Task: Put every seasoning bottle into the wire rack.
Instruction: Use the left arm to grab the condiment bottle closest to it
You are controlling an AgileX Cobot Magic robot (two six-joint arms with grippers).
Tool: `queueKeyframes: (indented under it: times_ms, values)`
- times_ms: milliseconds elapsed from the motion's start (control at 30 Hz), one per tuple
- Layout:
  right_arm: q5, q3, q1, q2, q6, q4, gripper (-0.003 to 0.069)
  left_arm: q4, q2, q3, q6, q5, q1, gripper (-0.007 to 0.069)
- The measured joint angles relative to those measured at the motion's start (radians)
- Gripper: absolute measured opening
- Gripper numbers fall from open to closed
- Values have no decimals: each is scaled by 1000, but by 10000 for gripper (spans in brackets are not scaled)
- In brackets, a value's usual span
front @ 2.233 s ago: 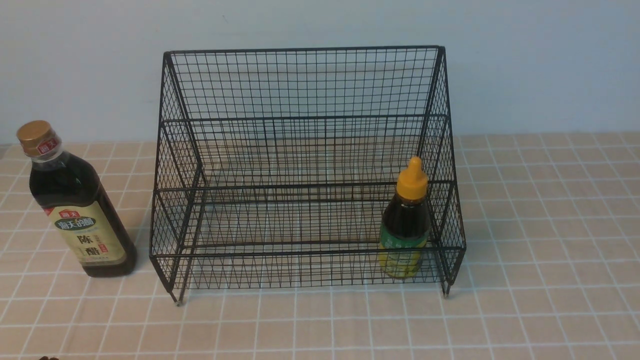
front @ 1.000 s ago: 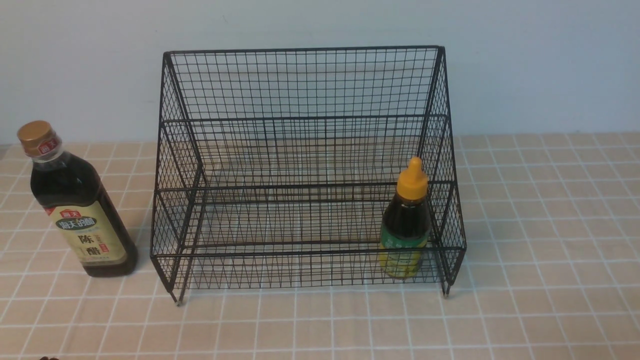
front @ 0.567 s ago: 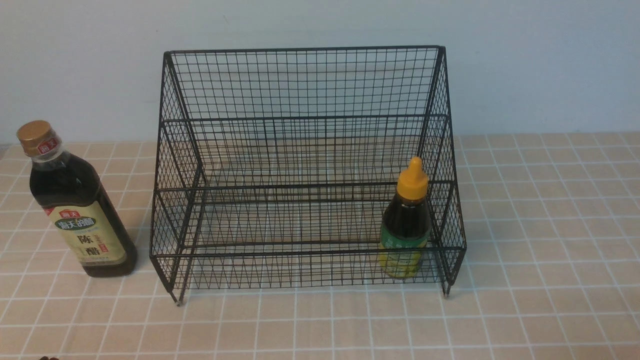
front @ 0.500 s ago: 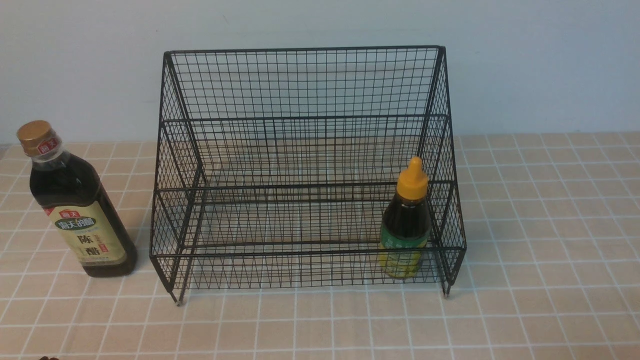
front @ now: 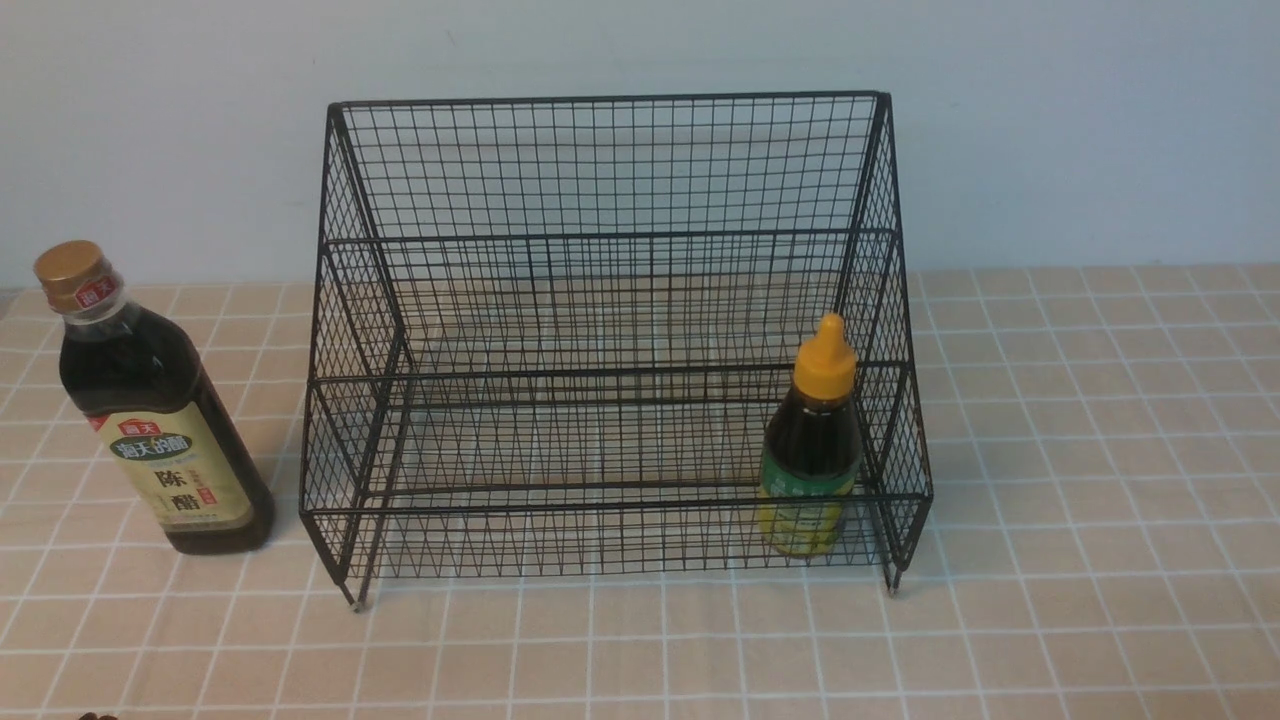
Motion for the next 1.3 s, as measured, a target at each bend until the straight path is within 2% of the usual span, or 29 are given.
queueKeyframes:
  times_ms: [433,633,700,733,833,933,1000,1067,1100,1167,1200,1300]
  values:
    - [0,0,0,0,0,0,-14,26,0,1,-4,-19,0,-7]
    - [0,0,0,0,0,0,-14,-261,0,1,-155,-219,0,-7]
    - [0,0,0,0,0,0,-14,-350,0,1,-174,-276,0,-7]
    - [0,0,0,0,0,0,-14,-359,0,1,-176,-276,0,-7]
    - [0,0,0,0,0,0,-14,-456,0,1,-177,-413,0,-7]
    - [0,0,0,0,0,0,-14,-459,0,-6,-169,-636,0,-7]
    - [0,0,0,0,0,0,-14,-429,0,-45,-131,-702,0,-7]
    - [0,0,0,0,0,0,-14,-383,21,-135,-39,-721,0,-7]
    - [0,0,0,0,0,0,-14,-363,56,-201,32,-705,0,-7]
    - [0,0,0,0,0,0,-14,-356,95,-246,81,-684,0,-7]
    - [0,0,0,0,0,0,-14,-353,174,-333,189,-619,0,-7]
    - [0,0,0,0,0,0,-14,-368,326,-450,314,-529,0,-7]
